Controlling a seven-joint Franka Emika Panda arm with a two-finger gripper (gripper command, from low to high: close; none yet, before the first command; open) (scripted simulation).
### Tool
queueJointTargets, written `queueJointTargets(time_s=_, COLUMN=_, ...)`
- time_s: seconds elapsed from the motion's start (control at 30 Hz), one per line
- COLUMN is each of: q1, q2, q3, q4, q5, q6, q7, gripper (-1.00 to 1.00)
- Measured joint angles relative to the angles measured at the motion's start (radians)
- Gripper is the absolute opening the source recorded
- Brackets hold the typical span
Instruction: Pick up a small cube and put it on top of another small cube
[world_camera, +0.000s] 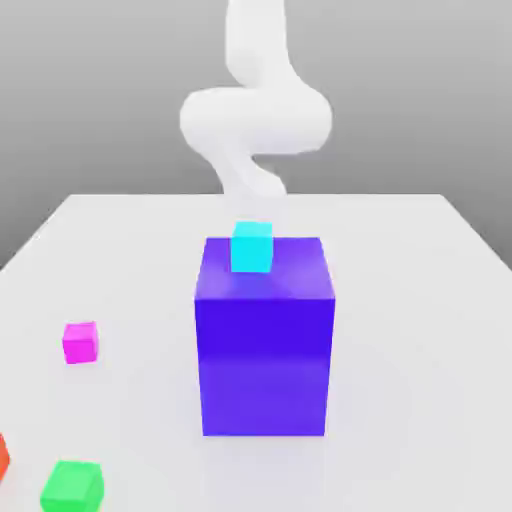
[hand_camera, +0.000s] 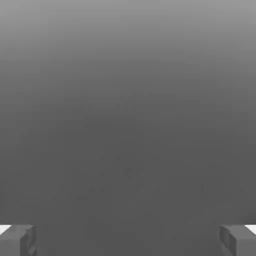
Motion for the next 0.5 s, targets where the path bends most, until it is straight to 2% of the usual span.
queueJointTargets(time_s=0.5, q1=-0.384, q2=0.432, q3=-0.155, q4=-0.312, q5=-0.096, q6=0.311, q7=0.3, gripper=0.0)
